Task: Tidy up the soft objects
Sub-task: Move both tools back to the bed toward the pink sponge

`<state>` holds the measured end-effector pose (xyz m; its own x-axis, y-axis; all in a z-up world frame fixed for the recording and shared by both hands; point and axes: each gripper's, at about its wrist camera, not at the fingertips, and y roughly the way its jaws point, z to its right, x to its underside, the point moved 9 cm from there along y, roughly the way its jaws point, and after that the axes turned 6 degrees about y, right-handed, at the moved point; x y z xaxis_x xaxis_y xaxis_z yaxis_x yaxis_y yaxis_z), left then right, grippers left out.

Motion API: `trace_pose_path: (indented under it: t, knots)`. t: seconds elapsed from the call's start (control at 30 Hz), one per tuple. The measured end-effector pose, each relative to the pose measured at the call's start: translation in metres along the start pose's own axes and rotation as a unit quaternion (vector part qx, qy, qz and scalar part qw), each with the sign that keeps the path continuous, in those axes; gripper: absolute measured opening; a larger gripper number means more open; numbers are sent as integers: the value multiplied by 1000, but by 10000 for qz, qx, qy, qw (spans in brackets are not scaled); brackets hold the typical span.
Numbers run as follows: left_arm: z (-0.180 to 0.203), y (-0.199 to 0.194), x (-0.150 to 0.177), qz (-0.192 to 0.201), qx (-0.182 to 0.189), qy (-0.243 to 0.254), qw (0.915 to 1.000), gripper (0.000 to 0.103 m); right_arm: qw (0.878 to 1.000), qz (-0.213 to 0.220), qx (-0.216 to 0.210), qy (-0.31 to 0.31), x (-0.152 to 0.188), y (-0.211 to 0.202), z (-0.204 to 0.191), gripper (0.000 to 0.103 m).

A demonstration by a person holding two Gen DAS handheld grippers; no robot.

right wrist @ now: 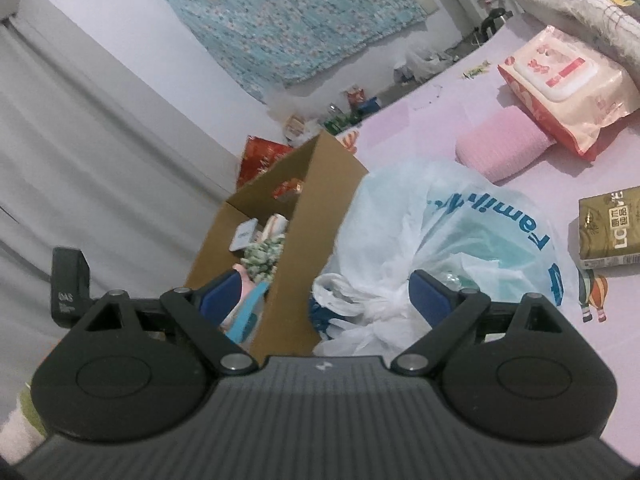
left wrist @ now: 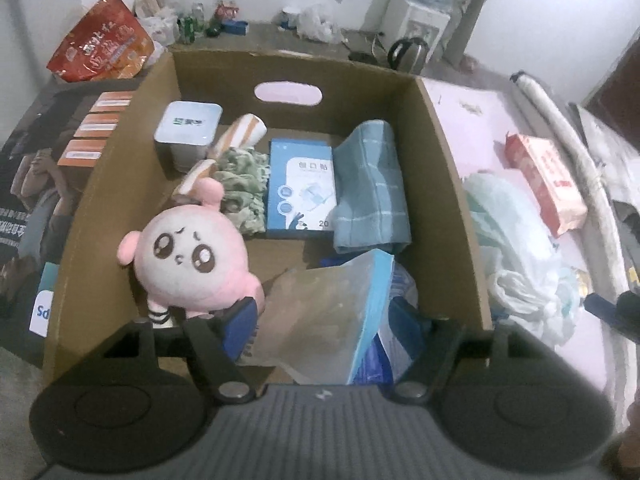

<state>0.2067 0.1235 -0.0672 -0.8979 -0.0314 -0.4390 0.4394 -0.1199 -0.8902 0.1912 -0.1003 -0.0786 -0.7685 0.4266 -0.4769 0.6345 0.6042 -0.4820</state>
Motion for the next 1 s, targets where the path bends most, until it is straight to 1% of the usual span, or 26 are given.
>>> trace_pose_path:
  t: [0.1,0.17,0.2,0.3,0.43,0.53,0.63,0.73,0.8,0.83,0.9,0.97,1.0]
  knots:
    - [6,-14,1,300,58,31,9995,74,9998,181,-37,27,-2,-15,4,91]
    - [17,-25,0,572,151,105,9982,78,9996,287,-3,70,-3,-26,12,91]
    - [23,-30,0,716,203,152,9971,83,9994,333,32,110,-3,-31,17,91]
    - [49,-44,0,1083,321,415,9927,88,9983,492,157,262,0,-49,35,92]
    - [87,-52,-1,1359,474,750,9868,90,9961,659,299,505,6,-71,61,93]
    - [116,-54,-2,1423,608,989,9830,92,9940,773,400,657,11,-84,80,94]
    - [141,-53,-6,1384,735,1179,9806,94,9919,873,481,788,16,-94,98,94]
    - [165,-51,-12,1364,780,1351,9783,94,9901,932,516,914,20,-100,115,94]
    - [181,-50,-17,1388,783,1544,9751,95,9897,936,530,941,21,-100,123,94]
    - [190,-50,-20,1381,785,1673,9730,97,9898,920,535,949,21,-100,126,94]
    - [207,-45,-28,1365,766,1984,9675,98,9899,893,520,970,18,-96,132,94]
    - [221,-38,-36,1374,597,2358,9602,99,9905,874,514,924,14,-93,135,94]
    - [228,-32,-41,1355,489,2602,9548,99,9910,865,515,888,11,-91,136,94]
